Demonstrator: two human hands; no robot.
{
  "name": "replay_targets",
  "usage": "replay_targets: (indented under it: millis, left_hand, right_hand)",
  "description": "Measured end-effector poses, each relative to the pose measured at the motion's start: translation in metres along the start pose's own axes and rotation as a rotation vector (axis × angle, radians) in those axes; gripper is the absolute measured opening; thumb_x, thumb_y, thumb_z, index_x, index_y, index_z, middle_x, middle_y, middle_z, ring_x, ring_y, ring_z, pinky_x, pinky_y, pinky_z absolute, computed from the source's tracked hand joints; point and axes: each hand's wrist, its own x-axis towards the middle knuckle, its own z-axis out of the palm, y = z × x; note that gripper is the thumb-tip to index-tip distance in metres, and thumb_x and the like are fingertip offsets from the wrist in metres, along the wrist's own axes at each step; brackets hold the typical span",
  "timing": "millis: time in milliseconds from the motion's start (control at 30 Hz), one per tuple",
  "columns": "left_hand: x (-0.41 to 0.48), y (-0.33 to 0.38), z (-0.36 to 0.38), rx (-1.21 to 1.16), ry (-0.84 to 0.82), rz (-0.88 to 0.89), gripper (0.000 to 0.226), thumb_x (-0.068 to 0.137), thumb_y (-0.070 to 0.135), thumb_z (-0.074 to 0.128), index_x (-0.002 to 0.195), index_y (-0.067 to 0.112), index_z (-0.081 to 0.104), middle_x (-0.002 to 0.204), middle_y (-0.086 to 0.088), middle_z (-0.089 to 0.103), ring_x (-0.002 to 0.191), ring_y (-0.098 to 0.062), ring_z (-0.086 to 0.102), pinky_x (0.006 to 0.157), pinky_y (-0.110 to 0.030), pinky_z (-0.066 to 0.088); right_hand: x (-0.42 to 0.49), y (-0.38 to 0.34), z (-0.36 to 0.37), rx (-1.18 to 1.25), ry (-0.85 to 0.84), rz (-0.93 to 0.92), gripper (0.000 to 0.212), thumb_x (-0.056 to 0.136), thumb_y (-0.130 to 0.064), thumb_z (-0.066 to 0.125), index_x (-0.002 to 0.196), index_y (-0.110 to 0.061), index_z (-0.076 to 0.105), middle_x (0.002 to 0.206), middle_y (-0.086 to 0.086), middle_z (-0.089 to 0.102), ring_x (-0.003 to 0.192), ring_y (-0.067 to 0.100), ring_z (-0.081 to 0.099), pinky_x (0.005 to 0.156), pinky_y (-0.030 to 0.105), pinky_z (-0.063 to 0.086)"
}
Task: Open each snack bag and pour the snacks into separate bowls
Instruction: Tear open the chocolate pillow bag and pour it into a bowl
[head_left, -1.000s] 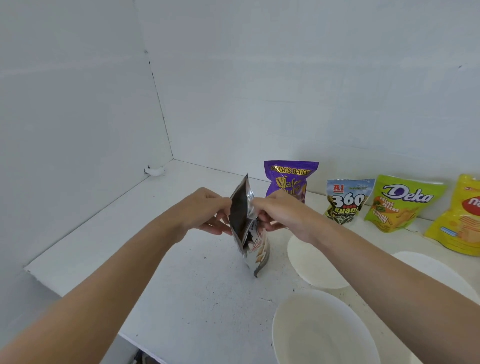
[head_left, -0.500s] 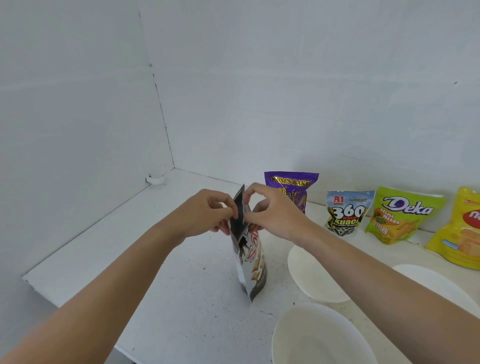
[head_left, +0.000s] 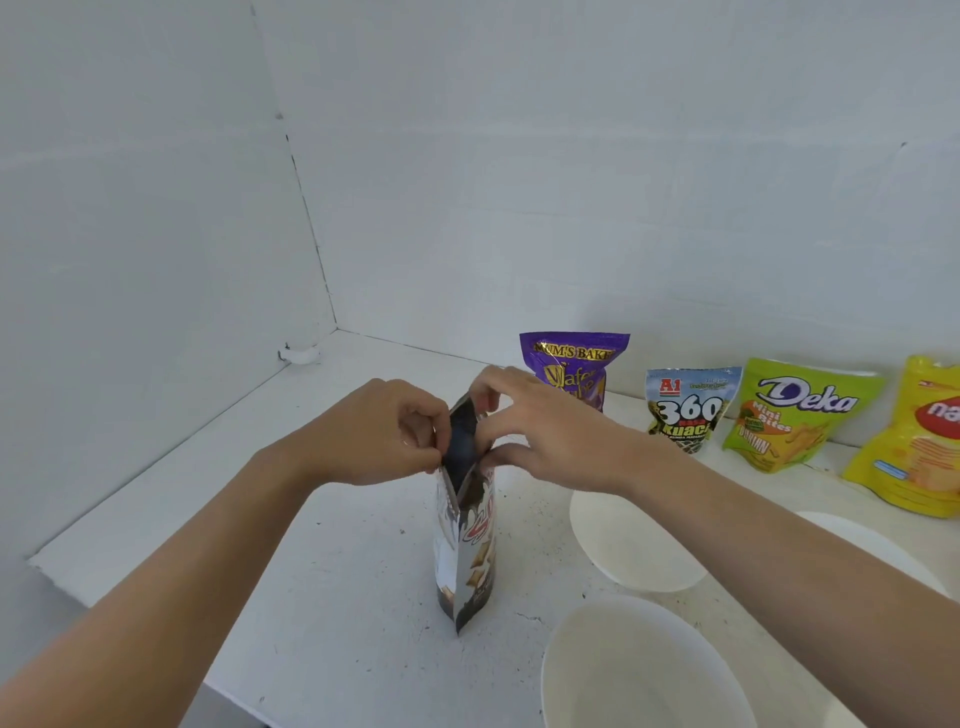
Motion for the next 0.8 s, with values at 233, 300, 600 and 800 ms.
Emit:
replay_targets:
  millis: [233, 300, 600, 800]
  left_hand:
    - [0.000, -0.037, -0.009, 0.096, 0.201, -0.084, 0.011, 0.076, 0.021, 0.065, 0.067, 0.027, 0.062, 0.065, 0.017, 0.068, 0.067, -0.018, 0.067, 0.070, -0.043, 0.057]
    - [0.000, -0.048, -0.007, 0.056, 0.246, -0.132, 0.017, 0.081, 0.015, 0.064, 0.071, 0.028, 0.063, 0.068, 0.018, 0.069, 0.067, -0.019, 0.070, 0.068, -0.040, 0.054]
    - [0.000, -0.055, 0.017, -0.175, 0.092, 0.057, 0.013, 0.091, 0.017, 0.069, 0.102, 0.024, 0.069, 0.115, 0.020, 0.069, 0.113, -0.008, 0.065, 0.094, -0.030, 0.056]
    - [-0.007, -0.067, 0.005, -0.041, 0.205, 0.115, 0.033, 0.073, 0.056, 0.081, 0.090, 0.028, 0.075, 0.105, 0.018, 0.072, 0.099, -0.004, 0.068, 0.090, -0.037, 0.054]
  right_hand:
    - [-0.014, 0.021, -0.003, 0.053, 0.018, 0.106, 0.009, 0.092, -0.017, 0.068, 0.101, -0.019, 0.069, 0.115, -0.012, 0.065, 0.124, 0.002, 0.039, 0.102, 0.035, 0.042]
    - [-0.017, 0.017, -0.002, 0.019, 0.066, 0.133, 0.012, 0.092, -0.021, 0.068, 0.104, -0.020, 0.069, 0.114, -0.011, 0.065, 0.130, 0.001, 0.036, 0.103, 0.040, 0.041]
    - [-0.008, -0.005, 0.013, 0.022, 0.138, 0.104, 0.018, 0.090, -0.046, 0.067, 0.097, -0.029, 0.067, 0.100, -0.019, 0.064, 0.112, 0.008, 0.039, 0.096, 0.044, 0.041]
    - [-0.017, -0.001, 0.015, 0.030, 0.094, 0.102, 0.006, 0.091, -0.026, 0.067, 0.092, -0.021, 0.070, 0.101, -0.017, 0.065, 0.131, 0.004, 0.037, 0.105, 0.047, 0.035]
